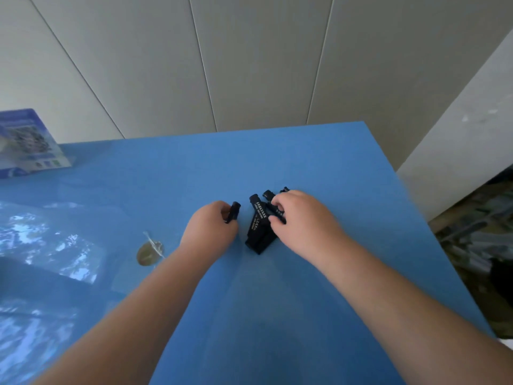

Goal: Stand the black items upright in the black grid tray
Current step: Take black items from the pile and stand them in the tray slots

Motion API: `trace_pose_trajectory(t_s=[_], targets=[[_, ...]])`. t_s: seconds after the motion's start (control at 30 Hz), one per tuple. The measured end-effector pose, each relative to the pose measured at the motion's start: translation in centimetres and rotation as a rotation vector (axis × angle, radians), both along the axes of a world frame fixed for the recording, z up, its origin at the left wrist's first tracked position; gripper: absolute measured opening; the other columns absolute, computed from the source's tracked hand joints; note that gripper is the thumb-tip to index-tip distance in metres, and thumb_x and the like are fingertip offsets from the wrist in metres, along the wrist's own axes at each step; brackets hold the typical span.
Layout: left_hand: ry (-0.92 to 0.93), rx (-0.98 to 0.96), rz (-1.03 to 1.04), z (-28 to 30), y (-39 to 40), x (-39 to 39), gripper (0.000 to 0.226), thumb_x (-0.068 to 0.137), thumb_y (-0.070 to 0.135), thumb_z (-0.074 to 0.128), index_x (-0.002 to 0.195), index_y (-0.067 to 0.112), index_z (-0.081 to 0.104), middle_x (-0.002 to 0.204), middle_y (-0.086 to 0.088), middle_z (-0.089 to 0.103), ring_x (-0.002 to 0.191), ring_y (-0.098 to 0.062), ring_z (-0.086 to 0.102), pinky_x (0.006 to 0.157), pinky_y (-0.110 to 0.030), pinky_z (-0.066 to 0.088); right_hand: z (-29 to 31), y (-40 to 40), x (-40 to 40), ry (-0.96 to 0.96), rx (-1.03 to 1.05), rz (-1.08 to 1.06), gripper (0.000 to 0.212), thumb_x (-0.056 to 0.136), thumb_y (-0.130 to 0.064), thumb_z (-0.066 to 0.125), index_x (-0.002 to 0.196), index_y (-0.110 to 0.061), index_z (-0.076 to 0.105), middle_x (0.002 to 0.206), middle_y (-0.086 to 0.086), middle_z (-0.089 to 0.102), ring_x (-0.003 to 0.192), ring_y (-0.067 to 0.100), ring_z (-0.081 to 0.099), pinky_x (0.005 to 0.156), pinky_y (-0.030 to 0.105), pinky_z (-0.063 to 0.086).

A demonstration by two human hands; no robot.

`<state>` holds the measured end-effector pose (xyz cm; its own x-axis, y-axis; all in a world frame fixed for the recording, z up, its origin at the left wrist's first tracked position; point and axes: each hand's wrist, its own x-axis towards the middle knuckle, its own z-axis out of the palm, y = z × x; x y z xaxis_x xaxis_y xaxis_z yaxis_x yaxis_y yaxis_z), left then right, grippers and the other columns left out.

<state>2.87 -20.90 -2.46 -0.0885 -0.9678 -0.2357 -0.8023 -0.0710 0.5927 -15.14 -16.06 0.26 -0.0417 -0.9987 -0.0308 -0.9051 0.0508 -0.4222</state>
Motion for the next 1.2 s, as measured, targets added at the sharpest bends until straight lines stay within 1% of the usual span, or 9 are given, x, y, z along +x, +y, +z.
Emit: trace_pose_trajectory(t_s=[0.17, 0.33, 0.43, 0.57, 0.73, 0.83, 1.03, 1.1, 1.2], targets=[[0.183, 0.010, 0.048, 1.1, 1.6, 1.0, 0.014, 0.089, 0.022, 0.056, 0.100, 0.026, 0.063, 0.094, 0.014, 0.067, 0.076, -0.016, 0.066, 0.057, -0.028, 0.050, -0.3, -2.5, 2.5, 0.088, 0.025, 0.019, 0.019, 0.094, -0.031, 0.058, 0.091, -0.012, 0.057, 0.087, 0.001, 0.056, 0.080, 0.025, 0.056, 0.069, 0.037, 0.050], [0.254, 0.029, 0.068, 1.9, 2.3, 1.3, 0.017, 0.089, 0.021, 0.056, 0.100, 0.031, 0.064, 0.093, 0.016, 0.068, 0.074, -0.014, 0.067, 0.056, -0.027, 0.049, -0.8, -3.5, 3.5, 0.165, 0.096, -0.008, 0.019, 0.093, -0.022, 0.059, 0.080, -0.014, 0.048, 0.076, -0.001, 0.049, 0.073, 0.024, 0.052, 0.051, 0.031, 0.032], [0.285, 0.026, 0.076, 2.4, 2.5, 1.5, 0.017, 0.090, 0.020, 0.056, 0.101, 0.031, 0.064, 0.094, 0.017, 0.067, 0.075, -0.010, 0.067, 0.056, -0.026, 0.050, -0.8, -3.6, 3.7, 0.131, 0.145, -0.044, 0.009, 0.093, -0.018, 0.060, 0.090, -0.012, 0.055, 0.083, 0.002, 0.059, 0.078, 0.026, 0.058, 0.057, 0.031, 0.043], [0.340, 0.022, 0.112, 3.3, 3.1, 1.8, 0.017, 0.090, 0.019, 0.058, 0.101, 0.031, 0.064, 0.093, 0.016, 0.067, 0.075, -0.011, 0.068, 0.056, -0.024, 0.048, -0.1, -3.0, 3.0, -0.107, 0.118, -0.139, 0.022, 0.092, -0.026, 0.064, 0.111, -0.014, 0.066, 0.102, -0.001, 0.070, 0.096, 0.023, 0.065, 0.082, 0.034, 0.054], [0.422, 0.026, 0.177, 4.5, 4.5, 1.5, 0.018, 0.090, 0.017, 0.059, 0.099, 0.031, 0.064, 0.090, 0.012, 0.071, 0.071, -0.011, 0.071, 0.064, -0.028, 0.055, 1.6, -0.3, 1.2, -0.587, 0.075, -0.261, 0.007, 0.089, -0.022, 0.069, 0.096, -0.024, 0.071, 0.088, -0.014, 0.069, 0.084, 0.006, 0.065, 0.073, 0.023, 0.050], [0.451, 0.032, 0.204, 5.1, 5.9, 1.3, 0.017, 0.091, 0.018, 0.059, 0.103, 0.030, 0.063, 0.090, 0.010, 0.072, 0.073, -0.007, 0.071, 0.073, -0.030, 0.055, 2.0, 1.7, 0.3, -0.798, 0.075, -0.320, 0.007, 0.087, -0.020, 0.070, 0.093, -0.023, 0.070, 0.091, -0.011, 0.072, 0.087, 0.007, 0.067, 0.075, 0.023, 0.050], [0.487, -0.008, 0.277, 6.0, 9.4, 2.4, 0.024, 0.090, 0.014, 0.058, 0.103, 0.034, 0.065, 0.085, 0.014, 0.070, 0.058, 0.008, 0.061, 0.049, -0.006, 0.043, 2.2, 4.0, 1.1, -0.924, 0.172, -0.156, 0.011, 0.086, -0.015, 0.073, 0.095, -0.021, 0.069, 0.090, -0.005, 0.074, 0.082, 0.007, 0.068, 0.076, 0.023, 0.051], [0.505, -0.014, 0.334, 6.0, 10.6, 3.5, 0.020, 0.091, 0.017, 0.059, 0.100, 0.034, 0.065, 0.084, 0.013, 0.070, 0.061, 0.008, 0.061, 0.056, -0.012, 0.046, 2.2, 4.4, 2.4, -0.954, 0.203, -0.065, 0.017, 0.087, -0.013, 0.073, 0.100, -0.023, 0.069, 0.092, -0.006, 0.075, 0.079, 0.004, 0.069, 0.072, 0.019, 0.050], [0.562, -0.031, 0.432, 5.7, 12.3, 6.0, 0.010, 0.094, 0.024, 0.061, 0.097, 0.031, 0.067, 0.086, 0.012, 0.072, 0.080, -0.009, 0.067, 0.075, -0.026, 0.053, 2.2, 5.1, 4.8, -0.972, 0.181, 0.024, 0.016, 0.088, -0.013, 0.072, 0.098, -0.026, 0.070, 0.092, -0.009, 0.076, 0.084, 0.004, 0.070, 0.075, 0.019, 0.054]])
